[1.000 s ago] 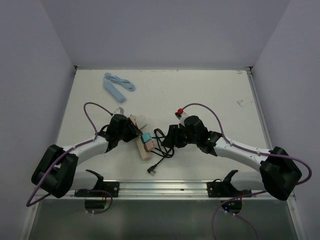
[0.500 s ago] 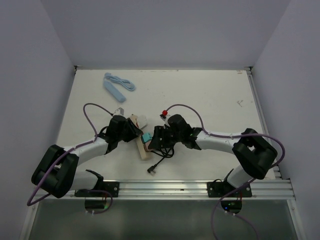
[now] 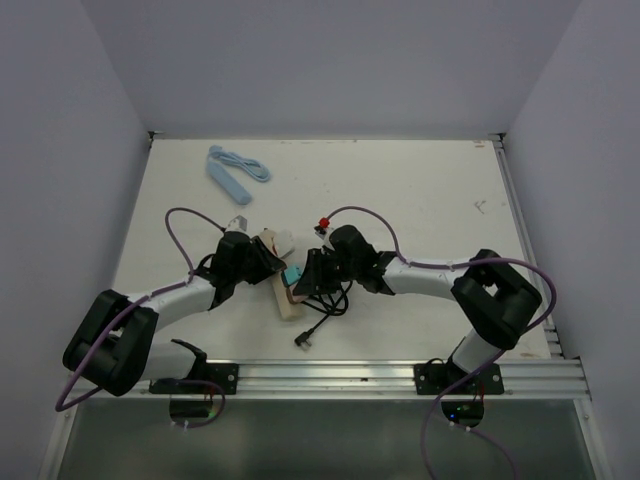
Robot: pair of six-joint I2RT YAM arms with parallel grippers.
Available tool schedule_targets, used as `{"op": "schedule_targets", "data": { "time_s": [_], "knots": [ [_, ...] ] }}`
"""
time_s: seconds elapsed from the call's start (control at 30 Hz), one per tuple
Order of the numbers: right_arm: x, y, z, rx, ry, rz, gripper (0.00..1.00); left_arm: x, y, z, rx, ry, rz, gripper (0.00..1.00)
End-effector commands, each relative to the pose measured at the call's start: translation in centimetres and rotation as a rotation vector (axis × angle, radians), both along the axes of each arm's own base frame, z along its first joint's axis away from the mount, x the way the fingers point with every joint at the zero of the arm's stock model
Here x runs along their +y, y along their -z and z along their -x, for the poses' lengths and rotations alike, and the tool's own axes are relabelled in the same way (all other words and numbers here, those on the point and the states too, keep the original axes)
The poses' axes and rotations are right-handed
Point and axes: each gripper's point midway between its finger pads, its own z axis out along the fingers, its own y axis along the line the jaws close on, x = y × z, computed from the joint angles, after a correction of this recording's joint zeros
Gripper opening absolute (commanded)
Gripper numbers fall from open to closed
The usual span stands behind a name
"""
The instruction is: Pull the plug off the socket
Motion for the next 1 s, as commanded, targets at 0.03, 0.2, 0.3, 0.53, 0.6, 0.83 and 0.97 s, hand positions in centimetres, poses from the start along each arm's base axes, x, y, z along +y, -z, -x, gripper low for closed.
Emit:
{"op": "schedule_targets", "data": {
  "time_s": [0.03,0.2,0.3,0.53,0.6,0.83,0.97],
  "knots": [
    [1.4,-1.8,0.0,-0.03,-0.025,-0.08,0.0,1.8,2.6,1.8,0.05,0.033,-0.109,0.09],
    [0.9,-2.1,-0.2,-0.052,-0.009,-0.064,0.0,1.6,1.5,2.0,0.041,0.034,-0.088,0.35],
    [0.8,-1.9,-0.3,-0.053,-0.005,-0.059,0.0,2.3,0.3,1.8,0.023,0.003,-0.097,0.56],
    [0.7,-1.4,-0.4,-0.045,0.013,-0.059,0.0,3.4,-2.1,2.2,-0.004,-0.05,-0.066,1.0],
    [0.7,-1.4,-0.4,-0.043,0.022,-0.056,0.0,3.2,-2.5,2.6,0.003,-0.044,-0.048,0.99],
    [1.1,-1.9,-0.9,-0.04,0.039,-0.066,0.0,2.1,-3.7,6.3,-0.003,0.064,0.054,0.97],
    [1.2,-2.1,-1.4,-0.036,0.068,-0.068,0.0,1.0,-3.3,8.3,0.024,0.108,0.137,0.94]
  ]
}}
